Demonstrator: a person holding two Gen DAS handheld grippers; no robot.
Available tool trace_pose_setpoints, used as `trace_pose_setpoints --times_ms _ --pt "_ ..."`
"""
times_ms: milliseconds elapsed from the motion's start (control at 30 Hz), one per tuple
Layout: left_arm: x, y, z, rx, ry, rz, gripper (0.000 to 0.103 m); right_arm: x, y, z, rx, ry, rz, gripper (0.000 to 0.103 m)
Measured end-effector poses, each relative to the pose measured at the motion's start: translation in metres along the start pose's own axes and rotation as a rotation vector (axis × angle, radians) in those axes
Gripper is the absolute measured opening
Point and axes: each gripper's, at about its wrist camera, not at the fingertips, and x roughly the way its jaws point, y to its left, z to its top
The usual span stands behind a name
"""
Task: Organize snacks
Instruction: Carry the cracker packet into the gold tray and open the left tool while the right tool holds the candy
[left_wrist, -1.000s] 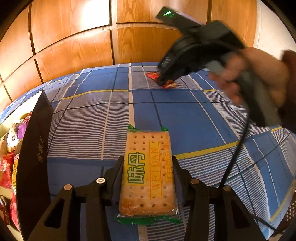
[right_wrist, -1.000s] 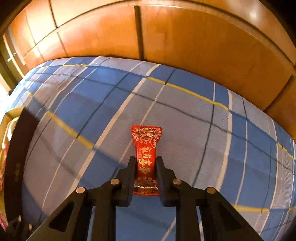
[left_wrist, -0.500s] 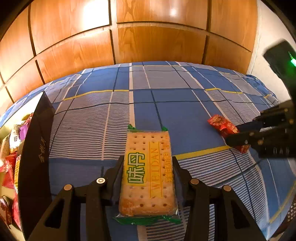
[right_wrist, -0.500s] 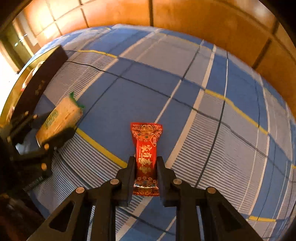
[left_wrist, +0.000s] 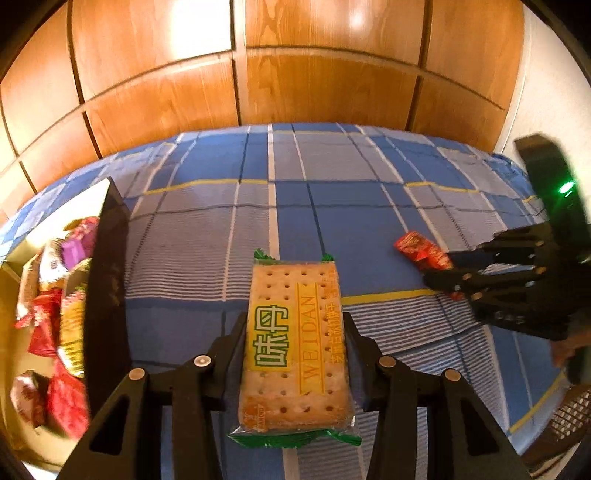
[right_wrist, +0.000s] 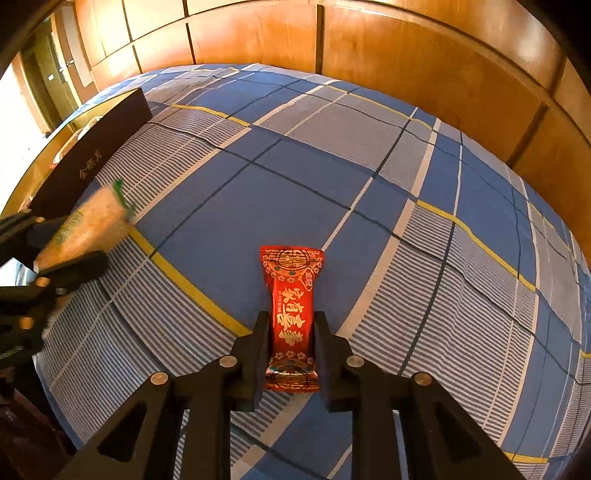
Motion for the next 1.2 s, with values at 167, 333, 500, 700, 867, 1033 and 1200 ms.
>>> trace_pose_setpoints --times_ms 167,333,500,700,867,1033,1200 --pt "-0.024 0.005 0.005 -0.032 -0.018 -0.006 0.046 -0.001 0.003 -0.002 -0.027 -0.03 -0.016 0.023" --pt "-0.042 0.013 0.006 -0.064 -0.029 -0.007 0.046 -0.001 0.005 -0.004 -0.041 -0.051 -0.024 0.023" --pt "-0.054 0.024 0.005 -0.109 -0.041 -0.007 0.047 -0.002 0.005 -0.006 -0.042 -0.074 -0.028 0.023" --pt "-0.066 0.04 0.003 -0.146 -0.059 0.009 0.047 -0.002 0.006 -0.006 -0.037 -0.086 -0.03 0.023" --pt "-0.073 0.062 0.001 -0.184 -0.066 0.035 0.046 -0.002 0.006 -0.006 -0.036 -0.085 -0.027 0.023" --pt "-0.086 0.098 -0.003 -0.242 -0.083 0.079 0.046 -0.002 0.006 -0.006 -0.042 -0.082 -0.03 0.023" --pt "-0.106 0.158 -0.016 -0.373 -0.103 0.164 0.046 -0.002 0.007 -0.006 -0.044 -0.08 -0.032 0.023"
